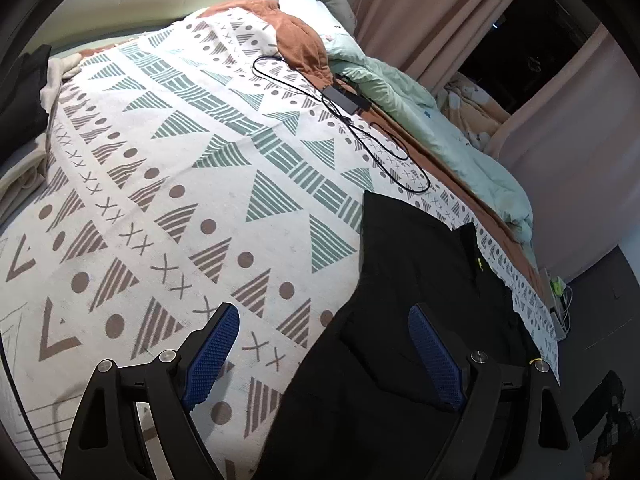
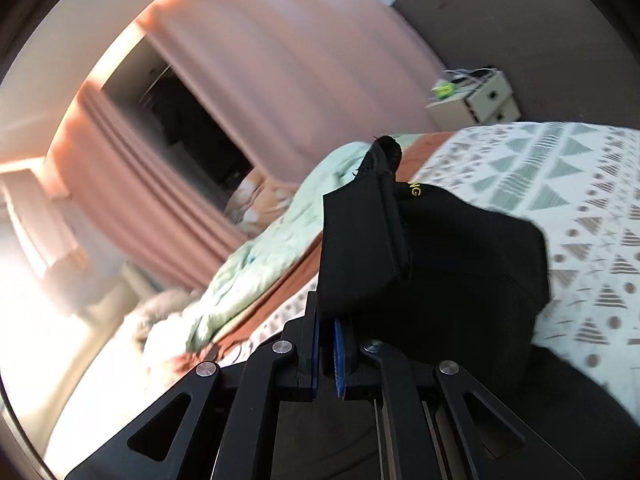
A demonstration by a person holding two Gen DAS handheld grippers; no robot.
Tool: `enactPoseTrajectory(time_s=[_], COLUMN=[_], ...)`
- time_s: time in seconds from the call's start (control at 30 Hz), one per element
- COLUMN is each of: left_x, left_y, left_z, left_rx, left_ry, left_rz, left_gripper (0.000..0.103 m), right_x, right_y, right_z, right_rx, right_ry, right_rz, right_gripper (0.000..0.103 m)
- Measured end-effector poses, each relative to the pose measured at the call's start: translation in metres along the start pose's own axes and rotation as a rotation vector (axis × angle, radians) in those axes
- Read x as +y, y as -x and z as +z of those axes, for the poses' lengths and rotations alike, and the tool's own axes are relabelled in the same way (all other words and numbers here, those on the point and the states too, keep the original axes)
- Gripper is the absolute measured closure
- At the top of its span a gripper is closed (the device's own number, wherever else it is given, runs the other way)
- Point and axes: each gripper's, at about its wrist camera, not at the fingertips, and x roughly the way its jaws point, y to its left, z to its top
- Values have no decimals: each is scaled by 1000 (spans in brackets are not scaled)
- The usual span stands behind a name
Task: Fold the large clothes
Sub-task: 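Grasp the jacket hem with the right tool and lift it up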
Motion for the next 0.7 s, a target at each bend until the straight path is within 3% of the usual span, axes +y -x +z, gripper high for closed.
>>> enactPoseTrajectory(time_s=[0.47, 0.7], left_x=[22, 43], left_y=[7, 12], left_z=[12, 20], left_rx=[13, 8], left_ry=[90, 161], left_rz=[-52, -54], left_gripper=[16, 16], right_x=[132, 161], right_y=[-65, -98], right_z=[-62, -114], right_rx=[137, 241], right_ry=[181, 261], right_rz=[105, 115], right_gripper=[96, 96])
